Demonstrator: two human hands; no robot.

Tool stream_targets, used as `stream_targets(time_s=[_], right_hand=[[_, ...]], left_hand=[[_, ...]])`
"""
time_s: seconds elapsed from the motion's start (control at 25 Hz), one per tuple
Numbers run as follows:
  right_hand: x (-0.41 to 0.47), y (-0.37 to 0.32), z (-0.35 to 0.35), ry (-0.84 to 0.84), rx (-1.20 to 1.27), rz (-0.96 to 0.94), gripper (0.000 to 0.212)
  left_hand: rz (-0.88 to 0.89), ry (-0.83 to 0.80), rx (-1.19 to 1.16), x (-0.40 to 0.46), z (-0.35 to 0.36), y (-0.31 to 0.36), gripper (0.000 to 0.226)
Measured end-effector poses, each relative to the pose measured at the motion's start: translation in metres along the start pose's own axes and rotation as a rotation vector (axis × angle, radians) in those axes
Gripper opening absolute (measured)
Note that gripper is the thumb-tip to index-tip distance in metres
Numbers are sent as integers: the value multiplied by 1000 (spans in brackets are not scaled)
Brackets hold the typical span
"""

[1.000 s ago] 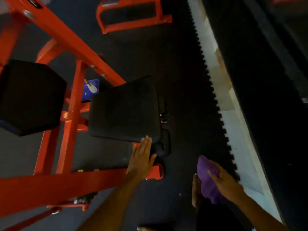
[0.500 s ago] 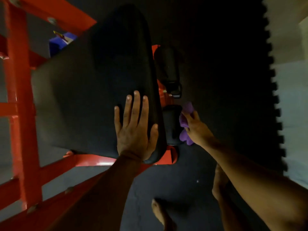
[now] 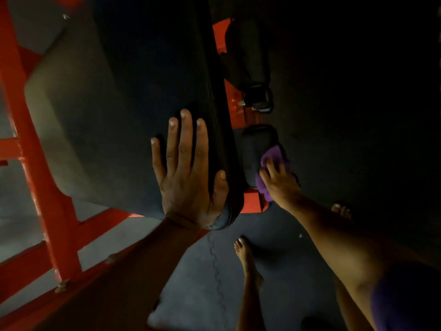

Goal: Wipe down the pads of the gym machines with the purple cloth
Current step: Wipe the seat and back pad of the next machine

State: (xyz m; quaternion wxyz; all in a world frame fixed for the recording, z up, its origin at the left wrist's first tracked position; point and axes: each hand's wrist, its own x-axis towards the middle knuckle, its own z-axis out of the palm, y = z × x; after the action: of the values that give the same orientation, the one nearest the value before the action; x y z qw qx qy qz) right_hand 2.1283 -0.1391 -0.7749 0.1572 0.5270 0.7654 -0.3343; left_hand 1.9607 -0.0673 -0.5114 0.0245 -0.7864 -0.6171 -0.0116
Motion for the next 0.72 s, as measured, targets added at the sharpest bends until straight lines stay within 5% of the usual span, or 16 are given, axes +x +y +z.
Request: stream_targets(time_s=[0.12, 0.24, 0.36, 0.52, 0.72], right_hand=[[-49, 5, 23, -175, 80, -75, 93], [-52, 14, -11, 20, 359, -40, 79], [10, 14, -63, 231, 253, -89, 87], [48, 3, -61, 95, -54, -66, 81], [-33, -12, -3, -7, 213, -51, 64]], left_hand=[[-11, 0, 2, 2, -1, 2, 76], [-21, -6, -14, 2, -1, 3, 77], [-7, 0, -15, 1, 0, 3, 77], [-1, 10, -4, 0, 2, 2, 76], [6, 29, 10, 0, 2, 1, 76]])
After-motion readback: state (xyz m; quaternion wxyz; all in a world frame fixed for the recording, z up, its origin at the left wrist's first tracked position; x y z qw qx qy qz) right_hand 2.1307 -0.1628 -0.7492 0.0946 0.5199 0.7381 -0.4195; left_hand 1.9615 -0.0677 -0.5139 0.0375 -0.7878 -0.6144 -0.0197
